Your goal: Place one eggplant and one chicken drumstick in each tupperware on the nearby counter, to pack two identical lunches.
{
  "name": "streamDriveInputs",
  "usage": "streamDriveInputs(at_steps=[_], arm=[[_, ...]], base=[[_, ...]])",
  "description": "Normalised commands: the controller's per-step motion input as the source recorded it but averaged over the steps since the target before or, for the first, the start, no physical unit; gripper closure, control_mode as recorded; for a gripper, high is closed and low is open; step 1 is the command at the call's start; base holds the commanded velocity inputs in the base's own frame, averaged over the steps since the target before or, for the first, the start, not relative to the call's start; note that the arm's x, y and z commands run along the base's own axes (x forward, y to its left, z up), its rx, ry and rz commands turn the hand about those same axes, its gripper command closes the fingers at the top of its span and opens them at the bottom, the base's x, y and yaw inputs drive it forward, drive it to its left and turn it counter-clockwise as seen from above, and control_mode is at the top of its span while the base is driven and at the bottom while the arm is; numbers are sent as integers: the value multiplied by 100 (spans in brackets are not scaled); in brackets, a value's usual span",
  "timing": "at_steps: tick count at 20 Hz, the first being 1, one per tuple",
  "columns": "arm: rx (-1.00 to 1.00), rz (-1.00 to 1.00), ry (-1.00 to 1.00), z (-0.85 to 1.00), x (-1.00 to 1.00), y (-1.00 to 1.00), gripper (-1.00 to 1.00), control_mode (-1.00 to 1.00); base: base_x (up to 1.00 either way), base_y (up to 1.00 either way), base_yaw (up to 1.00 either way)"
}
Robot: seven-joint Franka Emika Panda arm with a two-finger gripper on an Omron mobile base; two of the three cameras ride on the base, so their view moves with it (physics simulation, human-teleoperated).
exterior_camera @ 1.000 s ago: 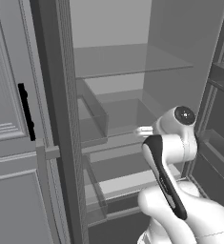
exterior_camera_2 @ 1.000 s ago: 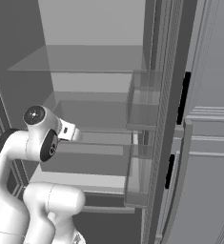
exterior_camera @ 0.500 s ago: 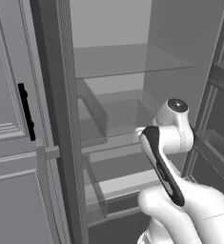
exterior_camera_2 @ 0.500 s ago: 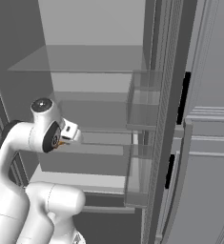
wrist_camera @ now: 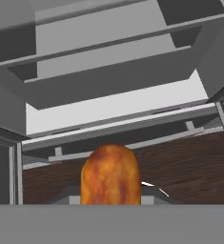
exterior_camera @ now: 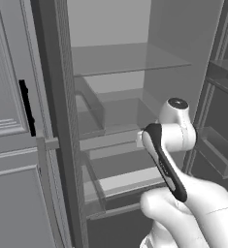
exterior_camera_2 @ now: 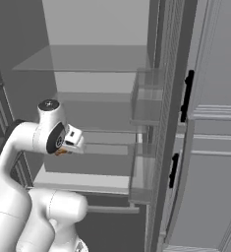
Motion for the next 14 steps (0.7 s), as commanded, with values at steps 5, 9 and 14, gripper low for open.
streamDriveInputs(at_steps=[5,9,14], arm=[[0,0,0,0,0,0,100,100],[0,0,0,0,0,0,100,100],[0,0,0,0,0,0,100,100]], base=[[-100,0,1],[-100,0,20],[-93,14,59]])
